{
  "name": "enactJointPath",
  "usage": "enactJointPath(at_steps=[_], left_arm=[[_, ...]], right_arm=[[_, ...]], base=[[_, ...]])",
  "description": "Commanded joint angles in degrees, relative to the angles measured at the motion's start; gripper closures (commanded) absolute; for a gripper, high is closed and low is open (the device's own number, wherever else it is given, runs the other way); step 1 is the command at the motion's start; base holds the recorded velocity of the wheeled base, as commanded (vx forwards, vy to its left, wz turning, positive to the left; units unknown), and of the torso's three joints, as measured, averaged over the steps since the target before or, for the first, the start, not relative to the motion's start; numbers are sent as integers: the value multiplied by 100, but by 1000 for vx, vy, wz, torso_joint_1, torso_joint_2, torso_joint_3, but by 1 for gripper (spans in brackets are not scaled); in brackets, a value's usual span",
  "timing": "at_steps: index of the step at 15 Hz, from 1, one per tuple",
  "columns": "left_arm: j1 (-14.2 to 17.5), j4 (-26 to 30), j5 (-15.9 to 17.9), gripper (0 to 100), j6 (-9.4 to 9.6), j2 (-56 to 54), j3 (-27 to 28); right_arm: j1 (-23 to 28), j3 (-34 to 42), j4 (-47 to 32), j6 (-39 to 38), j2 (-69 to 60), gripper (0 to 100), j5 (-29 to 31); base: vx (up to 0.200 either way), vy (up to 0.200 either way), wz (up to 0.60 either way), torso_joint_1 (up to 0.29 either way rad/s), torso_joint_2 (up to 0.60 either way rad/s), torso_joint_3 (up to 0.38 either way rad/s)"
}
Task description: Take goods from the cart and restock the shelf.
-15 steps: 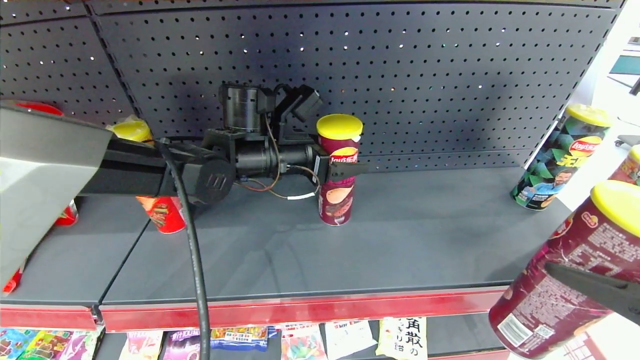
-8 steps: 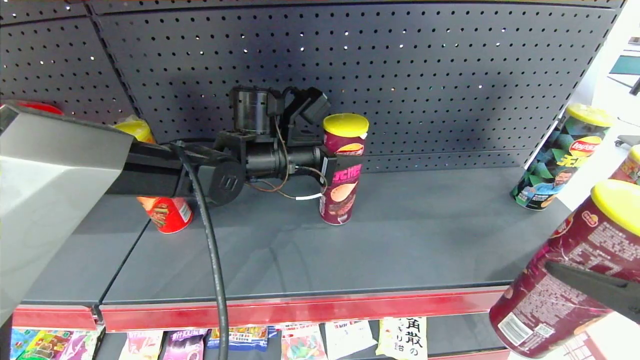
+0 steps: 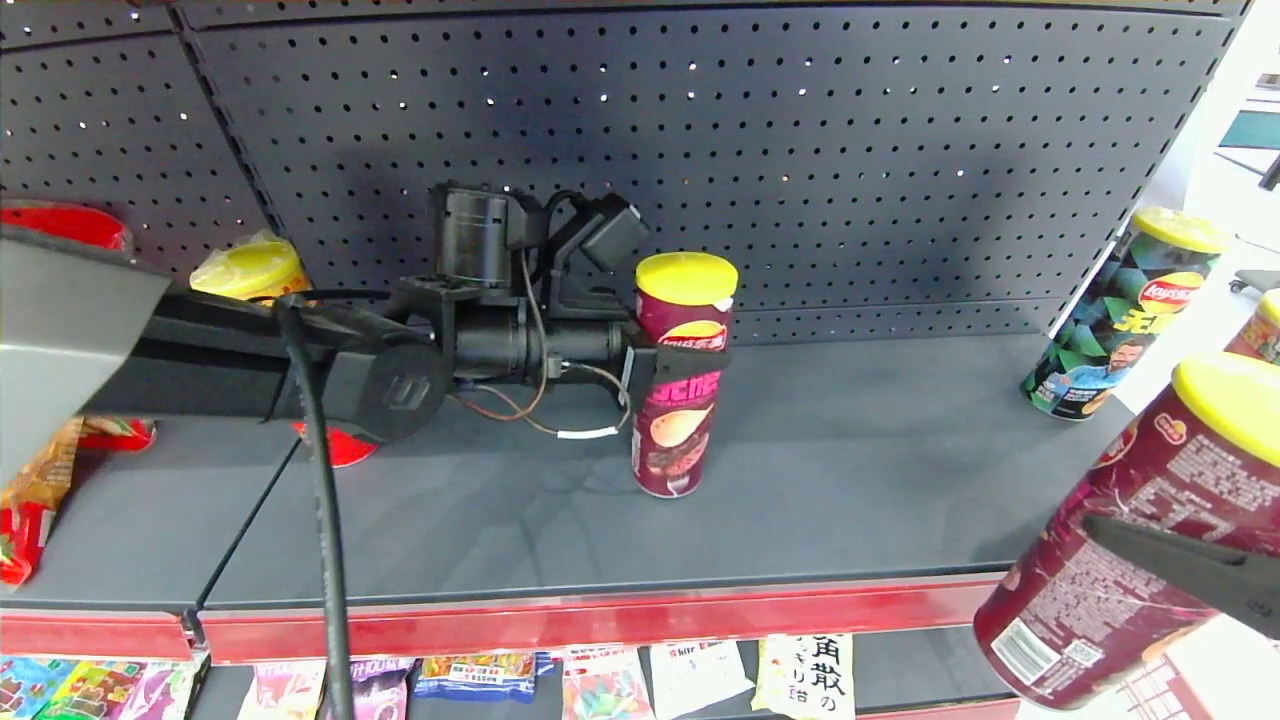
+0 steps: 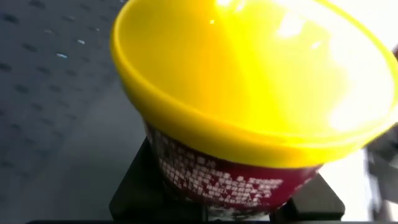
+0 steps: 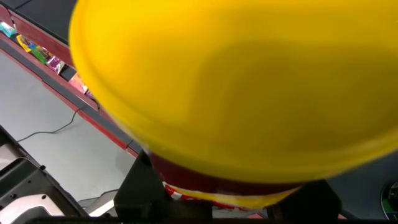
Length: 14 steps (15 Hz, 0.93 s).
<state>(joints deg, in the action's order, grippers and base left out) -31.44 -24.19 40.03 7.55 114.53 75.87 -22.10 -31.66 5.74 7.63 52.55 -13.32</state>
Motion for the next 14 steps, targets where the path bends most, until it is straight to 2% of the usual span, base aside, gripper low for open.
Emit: enactJointPath(at_steps=[1,3,6,9,10,14], left_arm=[[-55,-16,163,100,-8,-581,-539],[-99,-34,242,100,-8,-713,-785],[-134,-77,321,100,36,-730,-881],[-213,-394,286,100,-8,-713,-1075],[-337,-482,286,100,-8,-704,-1233],[-468,-649,277,100,-16,-599,-1268]], right_arm=[[-5,-7,15,2,62,100,-4],[-5,-7,23,2,80,100,-4],[-13,-7,23,2,80,100,-4],[-13,-7,23,2,71,100,-4],[-13,-7,15,2,62,100,-4],[-13,-25,15,2,53,100,-4]], base=[[0,0,0,0,0,0],[0,0,0,0,0,0],[0,0,0,0,0,0],[0,0,0,0,0,0],[0,0,0,0,0,0],[0,0,0,0,0,0]])
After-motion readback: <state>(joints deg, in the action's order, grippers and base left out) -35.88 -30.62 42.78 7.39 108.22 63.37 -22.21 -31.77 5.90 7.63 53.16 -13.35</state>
